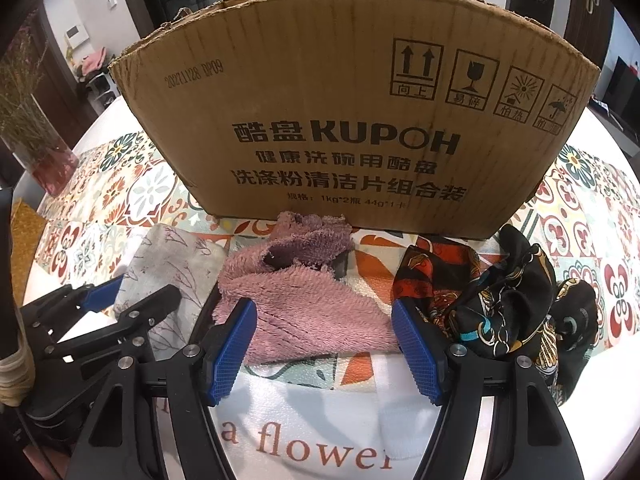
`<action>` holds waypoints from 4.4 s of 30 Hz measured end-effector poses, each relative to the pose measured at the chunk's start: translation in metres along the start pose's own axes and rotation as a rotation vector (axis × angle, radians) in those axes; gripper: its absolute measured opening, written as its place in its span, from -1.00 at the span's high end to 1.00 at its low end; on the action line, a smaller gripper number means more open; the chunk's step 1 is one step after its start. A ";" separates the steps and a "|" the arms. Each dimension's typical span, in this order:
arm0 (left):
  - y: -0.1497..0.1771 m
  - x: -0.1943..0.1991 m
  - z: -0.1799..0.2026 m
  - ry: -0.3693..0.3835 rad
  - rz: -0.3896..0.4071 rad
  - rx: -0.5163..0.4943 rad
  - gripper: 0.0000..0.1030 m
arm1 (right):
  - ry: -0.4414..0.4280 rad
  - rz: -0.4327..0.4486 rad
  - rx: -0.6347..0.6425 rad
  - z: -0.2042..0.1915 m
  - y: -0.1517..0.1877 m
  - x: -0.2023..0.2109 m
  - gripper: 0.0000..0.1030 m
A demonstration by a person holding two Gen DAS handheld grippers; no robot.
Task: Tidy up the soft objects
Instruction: 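Grasp the grey floral pouch with the left tool while the right tool grasps the pink towel, then lift the pouch and towel and carry them toward the box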
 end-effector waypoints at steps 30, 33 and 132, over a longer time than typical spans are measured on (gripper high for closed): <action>-0.003 0.006 -0.025 0.008 0.041 0.039 0.89 | -0.029 -0.031 0.069 -0.034 -0.001 -0.032 0.12; -0.003 0.006 -0.025 0.010 0.041 0.041 0.89 | -0.032 -0.029 0.089 -0.040 -0.001 -0.035 0.44; -0.200 0.156 0.075 0.116 0.397 -0.110 0.89 | -0.038 0.427 0.079 0.021 -0.177 0.162 0.79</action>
Point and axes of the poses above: each gripper's, at about its wrist camera, not at the fingertips, and x roughly against the way its jaws point, z to its right, y to its underside, the point moved 5 cm from there along -x, roughly the way its jaws point, and after that the axes turned 5 degrees about z, right-handed, at the moved point
